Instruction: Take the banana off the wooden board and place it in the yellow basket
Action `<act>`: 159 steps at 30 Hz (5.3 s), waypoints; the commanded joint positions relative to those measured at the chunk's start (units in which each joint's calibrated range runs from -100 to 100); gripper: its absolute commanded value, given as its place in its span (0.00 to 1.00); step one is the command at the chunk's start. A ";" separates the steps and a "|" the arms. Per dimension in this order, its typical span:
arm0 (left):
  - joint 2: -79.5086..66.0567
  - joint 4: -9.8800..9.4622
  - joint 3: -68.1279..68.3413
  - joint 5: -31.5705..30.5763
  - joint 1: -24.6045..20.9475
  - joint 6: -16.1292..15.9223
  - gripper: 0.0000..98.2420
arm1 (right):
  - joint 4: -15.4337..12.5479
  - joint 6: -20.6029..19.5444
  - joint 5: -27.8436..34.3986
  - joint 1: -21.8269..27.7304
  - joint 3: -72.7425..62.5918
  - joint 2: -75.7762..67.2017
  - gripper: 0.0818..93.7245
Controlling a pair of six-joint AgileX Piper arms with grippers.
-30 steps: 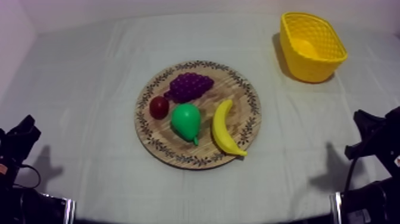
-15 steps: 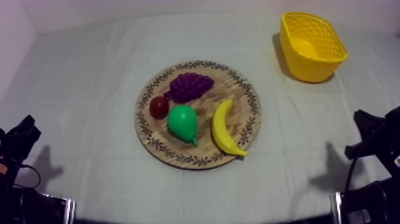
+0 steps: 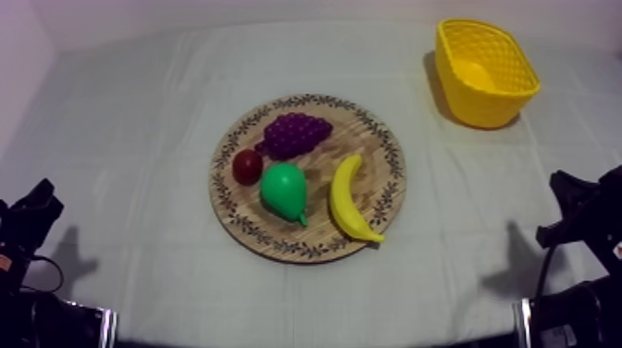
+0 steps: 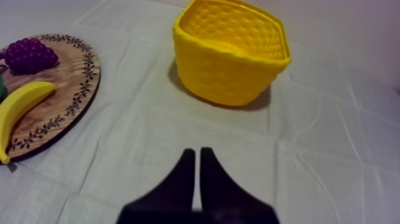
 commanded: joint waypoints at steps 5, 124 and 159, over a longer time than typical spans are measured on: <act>-0.05 0.03 -0.01 0.00 0.02 0.02 0.00 | 0.01 0.01 0.01 0.02 0.04 -0.05 0.00; -0.05 0.03 -0.01 0.00 0.02 0.01 0.00 | 6.34 -12.06 40.77 -22.34 -81.21 66.46 0.00; -0.05 0.03 -0.01 0.00 0.02 0.01 0.00 | 13.09 -28.91 55.96 -34.67 -89.04 81.14 0.00</act>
